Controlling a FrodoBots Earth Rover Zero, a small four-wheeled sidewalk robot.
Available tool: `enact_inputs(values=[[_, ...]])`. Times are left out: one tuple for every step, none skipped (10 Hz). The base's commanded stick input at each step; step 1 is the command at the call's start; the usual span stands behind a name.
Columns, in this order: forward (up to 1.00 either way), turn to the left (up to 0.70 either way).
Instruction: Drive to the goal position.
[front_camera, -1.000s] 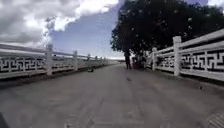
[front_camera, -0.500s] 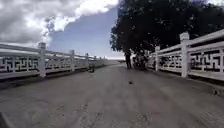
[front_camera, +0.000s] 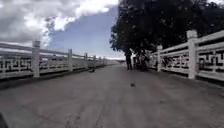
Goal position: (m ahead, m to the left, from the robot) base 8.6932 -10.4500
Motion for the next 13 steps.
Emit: enact_inputs(values=[[0.70,0.00],[0.70,0.00],[0.70,0.00],[0.70,0.00],[0.70,0.00],[0.70,0.00],[0.70,0.00],[0.70,0.00],[0.70,0.00],[0.70,0.00],[0.70,0.00],[0.70,0.00],[0.70,0.00]])
